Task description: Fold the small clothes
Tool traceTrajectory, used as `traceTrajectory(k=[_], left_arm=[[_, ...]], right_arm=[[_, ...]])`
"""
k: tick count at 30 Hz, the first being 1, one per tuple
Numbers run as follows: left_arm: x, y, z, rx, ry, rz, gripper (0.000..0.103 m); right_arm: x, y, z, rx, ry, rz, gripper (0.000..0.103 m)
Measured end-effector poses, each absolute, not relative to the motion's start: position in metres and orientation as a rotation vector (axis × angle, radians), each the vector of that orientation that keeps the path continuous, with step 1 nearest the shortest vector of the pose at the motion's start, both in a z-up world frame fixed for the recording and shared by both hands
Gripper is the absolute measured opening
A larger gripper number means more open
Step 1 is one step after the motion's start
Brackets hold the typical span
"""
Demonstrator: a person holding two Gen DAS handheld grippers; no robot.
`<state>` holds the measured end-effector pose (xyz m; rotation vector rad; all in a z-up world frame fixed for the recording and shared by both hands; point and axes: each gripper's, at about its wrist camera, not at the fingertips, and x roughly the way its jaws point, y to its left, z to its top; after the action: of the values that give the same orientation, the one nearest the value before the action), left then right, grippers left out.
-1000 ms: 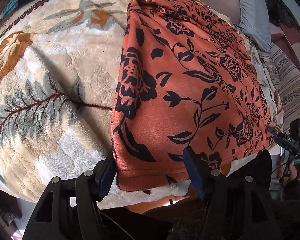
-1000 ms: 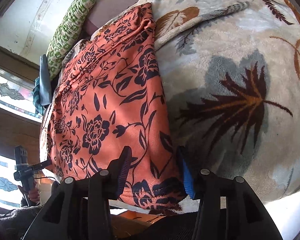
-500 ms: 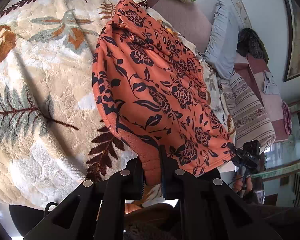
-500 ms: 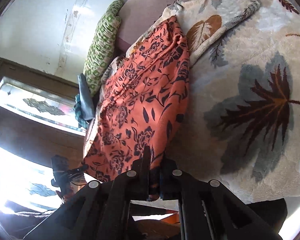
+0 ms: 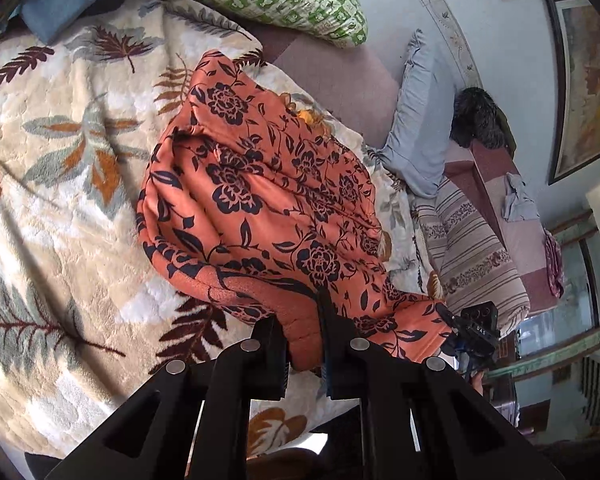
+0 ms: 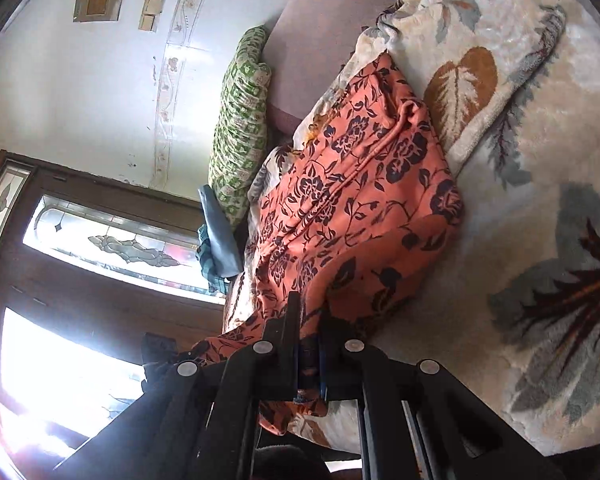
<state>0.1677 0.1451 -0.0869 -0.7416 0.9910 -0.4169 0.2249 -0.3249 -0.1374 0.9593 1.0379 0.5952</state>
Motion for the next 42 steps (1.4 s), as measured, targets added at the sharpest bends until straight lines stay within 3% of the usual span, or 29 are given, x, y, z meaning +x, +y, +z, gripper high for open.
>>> traceTrajectory(k=[18,30,36,39,42], left_arm=[[0.327,0.160,-0.082,-0.779,0.942,-0.221,0.011],[0.452,0.153,-0.126,-0.779,1.015,-0.029,0.011],[0.501,0.157,-0.162,-0.861,1.124,0.068,0.012],[0.516,0.171,-0.177,-0.999,1.162,0.085,0.013],[0.524,0.181,-0.179,-1.086,1.157,0.066,0.013]], right_arm=[[0.375,-0.310,-0.134,1.009,0.932,0.586,0.006],[0.479,-0.313,-0.200,1.097,0.954,0.432,0.006],[0.514,-0.317,-0.235,1.190,0.995,0.341,0.012],[0.524,-0.322,-0.249,1.254,1.018,0.298,0.024],[0.527,-0.329,-0.254,1.315,0.999,0.288,0.030]])
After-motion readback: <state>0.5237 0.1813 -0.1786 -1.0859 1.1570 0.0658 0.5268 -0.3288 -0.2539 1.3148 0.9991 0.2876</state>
